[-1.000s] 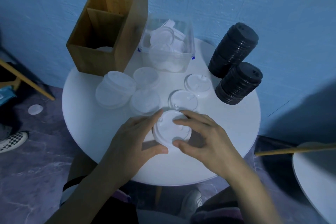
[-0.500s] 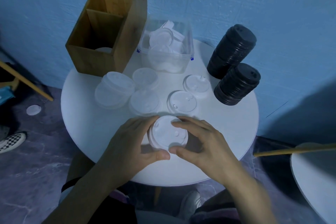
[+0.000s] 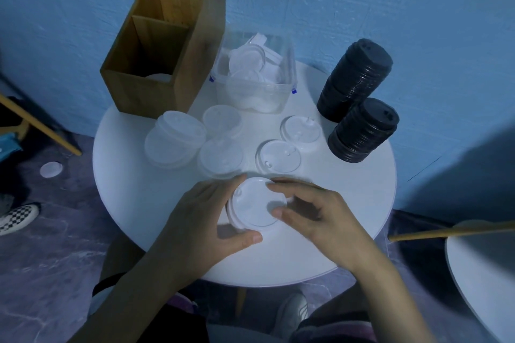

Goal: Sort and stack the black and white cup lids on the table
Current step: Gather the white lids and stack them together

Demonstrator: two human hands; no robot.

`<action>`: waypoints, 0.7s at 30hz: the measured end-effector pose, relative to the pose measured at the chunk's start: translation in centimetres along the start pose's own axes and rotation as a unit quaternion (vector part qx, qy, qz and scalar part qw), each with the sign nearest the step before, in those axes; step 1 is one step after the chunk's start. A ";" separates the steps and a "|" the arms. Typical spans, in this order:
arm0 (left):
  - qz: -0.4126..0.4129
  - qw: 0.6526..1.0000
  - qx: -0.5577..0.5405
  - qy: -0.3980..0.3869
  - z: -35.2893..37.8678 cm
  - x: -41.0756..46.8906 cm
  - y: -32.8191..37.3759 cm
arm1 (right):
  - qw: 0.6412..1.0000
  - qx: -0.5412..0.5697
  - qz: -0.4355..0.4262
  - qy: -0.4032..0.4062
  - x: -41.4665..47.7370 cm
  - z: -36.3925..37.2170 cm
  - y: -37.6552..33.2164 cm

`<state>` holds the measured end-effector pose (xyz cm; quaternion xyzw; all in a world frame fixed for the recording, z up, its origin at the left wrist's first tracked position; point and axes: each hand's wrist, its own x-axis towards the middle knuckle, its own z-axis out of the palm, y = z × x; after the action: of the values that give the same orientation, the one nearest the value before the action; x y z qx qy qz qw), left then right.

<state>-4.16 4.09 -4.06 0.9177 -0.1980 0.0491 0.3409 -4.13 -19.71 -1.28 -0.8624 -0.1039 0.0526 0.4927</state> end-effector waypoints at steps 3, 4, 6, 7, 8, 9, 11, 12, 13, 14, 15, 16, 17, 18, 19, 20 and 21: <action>-0.007 1.000 -0.007 0.001 0.0 0.1 0.0 | 0.995 0.058 0.006 0.084 0.5 -0.2 0.0; -0.007 1.000 -0.010 0.002 0.0 0.2 0.0 | 0.992 0.047 0.001 0.115 0.8 -0.4 0.0; -0.008 1.000 -0.012 0.001 0.0 0.2 0.0 | 0.986 -0.020 -0.021 0.162 1.6 -0.8 0.5; -0.009 1.000 -0.011 0.001 0.0 0.2 0.0 | 0.983 -0.073 -0.033 0.167 2.0 -0.9 0.9; -0.010 1.000 -0.010 0.003 0.0 0.1 0.0 | 0.977 -0.136 -0.041 0.158 2.4 -1.0 1.2; -0.012 1.000 -0.009 0.005 0.1 0.1 0.0 | 0.970 -0.191 -0.043 0.144 2.7 -1.0 1.7; -0.017 1.000 -0.006 0.008 0.1 -0.1 0.1 | 0.960 -0.242 -0.042 0.131 2.9 -0.9 2.4; -0.016 1.000 -0.005 0.008 0.1 -0.1 0.1 | 0.961 -0.241 -0.039 0.129 2.8 -0.8 2.4; -0.013 1.000 -0.004 0.008 0.1 -0.1 0.1 | 0.964 -0.230 -0.034 0.127 2.6 -0.8 2.4; -0.008 1.000 -0.004 0.004 -0.1 -0.1 0.0 | 0.968 -0.217 -0.025 0.122 2.4 -0.8 2.3; -0.003 1.000 -0.006 -0.002 -0.2 -0.2 -0.1 | 0.972 -0.204 -0.017 0.115 2.1 -0.8 2.2; 0.002 1.000 -0.006 -0.009 -0.4 -0.2 -0.1 | 0.975 -0.193 -0.011 0.109 1.9 -0.9 2.2; 0.005 1.000 -0.006 -0.015 -0.5 -0.3 -0.2 | 0.977 -0.185 -0.006 0.106 1.8 -1.0 2.2; 0.006 1.000 -0.006 -0.020 -0.5 -0.3 -0.3 | 0.978 -0.179 -0.003 0.103 1.7 -1.2 2.1; 0.006 1.000 -0.006 -0.021 -0.6 -0.3 -0.4 | 0.979 -0.176 0.000 0.101 1.7 -1.3 2.1; 0.006 1.000 -0.007 -0.019 -0.5 -0.3 -0.4 | 0.980 -0.175 0.004 0.098 1.8 -1.3 2.0; 0.007 1.000 -0.008 -0.016 -0.5 -0.3 -0.3 | 0.980 -0.175 0.006 0.096 1.8 -1.3 2.0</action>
<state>-4.30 4.75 -3.96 0.9144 -0.2098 0.0356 0.3444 -1.86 -21.36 -2.29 -0.9369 -0.0583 -0.0462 0.3417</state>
